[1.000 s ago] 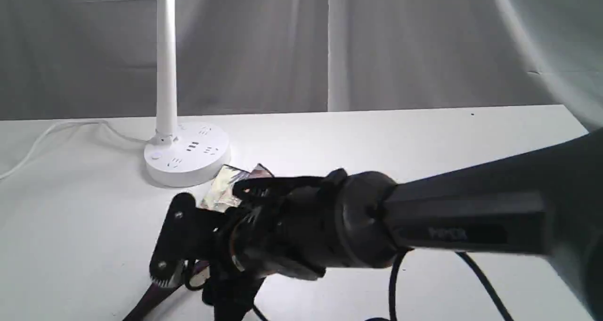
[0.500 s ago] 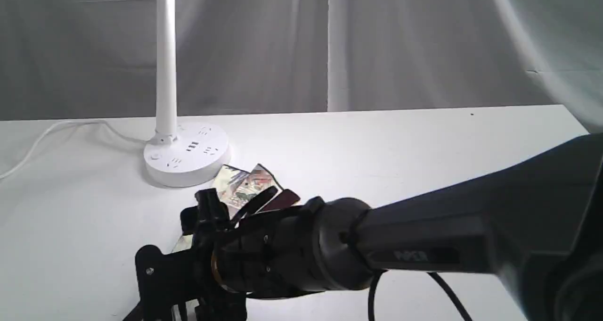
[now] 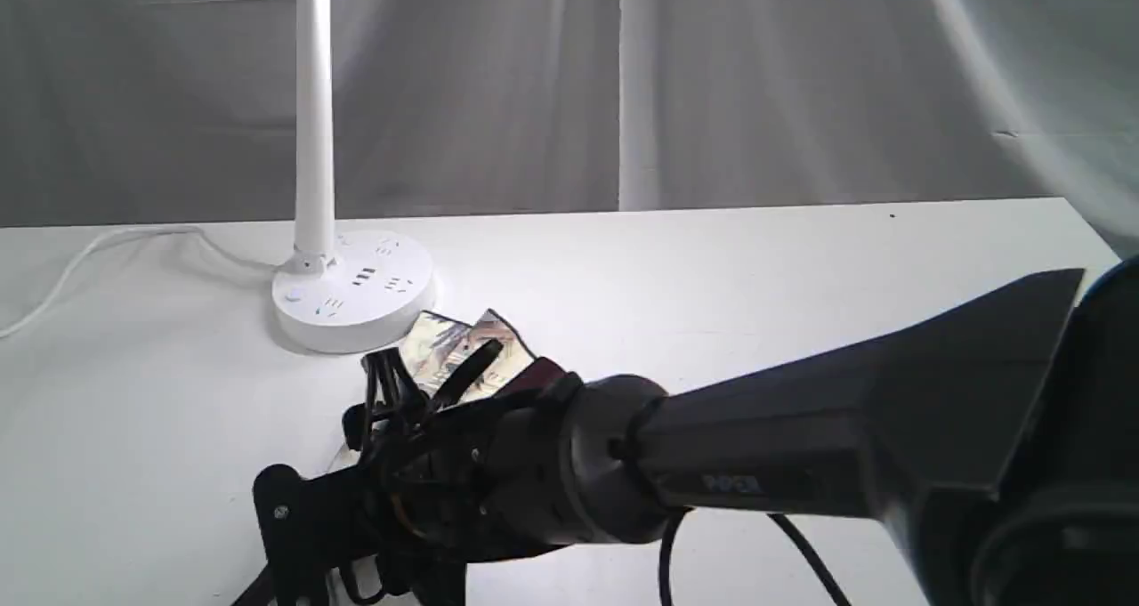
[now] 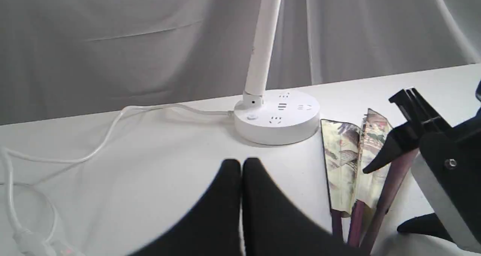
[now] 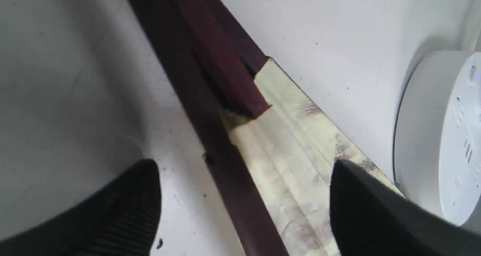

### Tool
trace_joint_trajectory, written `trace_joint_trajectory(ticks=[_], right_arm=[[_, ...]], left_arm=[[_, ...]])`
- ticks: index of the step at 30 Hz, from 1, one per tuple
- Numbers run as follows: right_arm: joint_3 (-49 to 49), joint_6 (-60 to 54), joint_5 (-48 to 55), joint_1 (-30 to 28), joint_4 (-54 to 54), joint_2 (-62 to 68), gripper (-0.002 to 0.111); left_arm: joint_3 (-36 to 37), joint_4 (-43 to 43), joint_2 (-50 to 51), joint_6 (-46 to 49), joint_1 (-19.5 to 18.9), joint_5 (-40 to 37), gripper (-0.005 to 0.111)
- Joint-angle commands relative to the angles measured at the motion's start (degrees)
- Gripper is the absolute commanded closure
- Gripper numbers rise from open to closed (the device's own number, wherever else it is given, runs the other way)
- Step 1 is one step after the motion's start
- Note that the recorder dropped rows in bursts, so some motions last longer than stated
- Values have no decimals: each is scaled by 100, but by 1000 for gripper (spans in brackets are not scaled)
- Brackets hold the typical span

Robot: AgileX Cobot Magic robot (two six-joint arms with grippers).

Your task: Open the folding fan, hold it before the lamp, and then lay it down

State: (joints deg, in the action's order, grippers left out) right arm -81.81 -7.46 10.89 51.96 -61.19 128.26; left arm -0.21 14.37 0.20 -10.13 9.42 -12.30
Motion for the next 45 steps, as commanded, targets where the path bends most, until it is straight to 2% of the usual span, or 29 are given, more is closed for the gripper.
trace_joint_trajectory(ticks=[1, 8, 11, 19, 27, 35, 42, 45], right_arm=[[-29, 19, -28, -19, -122, 18, 54], [-29, 45, -38, -19, -209, 194, 70], [-29, 45, -24, -19, -570, 387, 79], [-29, 571, 336, -19, -621, 527, 108], [-29, 811, 1046, -8, -533, 456, 108], [-29, 1258, 1013, -8, -441, -106, 108], [-29, 1192, 988, -8, 124, -603, 108], [-29, 659, 1106, -8, 124, -600, 108]], left_arm=[[21, -36, -20, -31, -14, 46, 107], [21, -36, -20, -31, -14, 46, 107], [21, -36, -20, -31, -14, 46, 107], [21, -36, -20, -20, -14, 46, 107], [21, -36, -20, -20, -14, 46, 107], [21, -36, -20, -20, -14, 46, 107], [21, -36, -20, -20, -14, 46, 107], [21, -36, -20, -20, -14, 46, 107]])
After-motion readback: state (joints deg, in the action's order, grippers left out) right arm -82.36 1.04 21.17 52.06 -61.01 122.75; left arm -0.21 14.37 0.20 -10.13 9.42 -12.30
